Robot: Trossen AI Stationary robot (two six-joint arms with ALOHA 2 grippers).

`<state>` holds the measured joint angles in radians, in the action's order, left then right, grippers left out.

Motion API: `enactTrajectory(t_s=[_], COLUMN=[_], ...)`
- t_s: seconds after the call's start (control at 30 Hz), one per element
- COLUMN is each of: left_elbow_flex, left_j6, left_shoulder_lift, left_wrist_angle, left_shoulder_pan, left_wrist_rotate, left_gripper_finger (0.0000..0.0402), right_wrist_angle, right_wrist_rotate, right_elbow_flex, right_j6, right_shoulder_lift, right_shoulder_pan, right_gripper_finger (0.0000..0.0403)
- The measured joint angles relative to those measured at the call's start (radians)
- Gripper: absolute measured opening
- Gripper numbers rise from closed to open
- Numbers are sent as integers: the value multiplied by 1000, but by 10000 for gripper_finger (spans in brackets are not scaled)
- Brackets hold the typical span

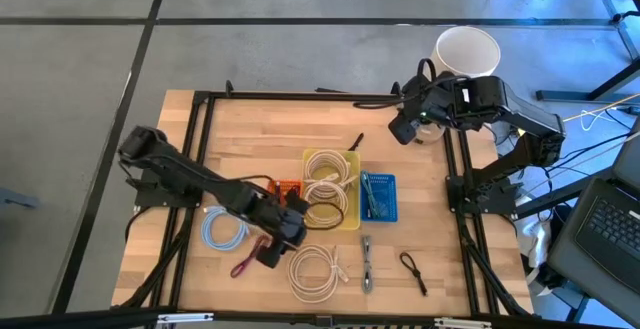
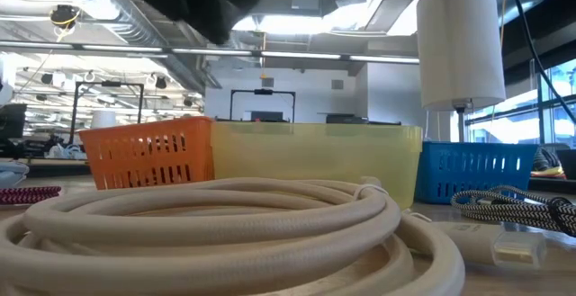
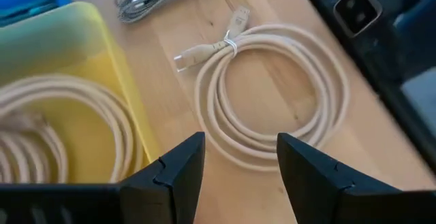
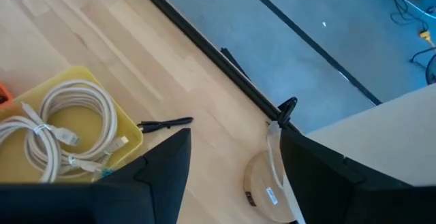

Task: Pick & Place USB Port
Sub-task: Put the white usb cable into the yellow bin

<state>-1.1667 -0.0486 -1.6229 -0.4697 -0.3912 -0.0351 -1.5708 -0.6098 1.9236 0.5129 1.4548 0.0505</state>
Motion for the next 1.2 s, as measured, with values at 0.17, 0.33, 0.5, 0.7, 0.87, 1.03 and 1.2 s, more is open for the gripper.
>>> enactTrajectory(t_s=[0.17,0.33,0.5,0.7,0.87,1.03,1.2], left_elbow_flex=[-37,-61,-111,-196,-213,-211,-211], left_j6=[-121,-127,-32,92,188,192,192], left_shoulder_lift=[-106,-198,-256,-285,-321,-372,-400], left_wrist_angle=[2,0,28,30,24,16,18], left_shoulder_pan=[-17,-22,-17,-22,-22,-28,-27], left_wrist_rotate=[21,81,81,115,91,72,157], left_gripper_finger=[177,178,178,178,178,178,178], right_wrist_angle=[0,0,0,0,0,0,0], right_wrist_rotate=[0,0,0,0,0,0,0], right_elbow_flex=[0,0,0,0,0,0,0], right_j6=[-50,-82,-124,-147,-158,-182,-182], right_shoulder_lift=[0,0,0,0,0,0,0], right_shoulder_pan=[0,0,0,0,0,0,0], right_gripper_finger=[230,230,230,230,230,230,230])
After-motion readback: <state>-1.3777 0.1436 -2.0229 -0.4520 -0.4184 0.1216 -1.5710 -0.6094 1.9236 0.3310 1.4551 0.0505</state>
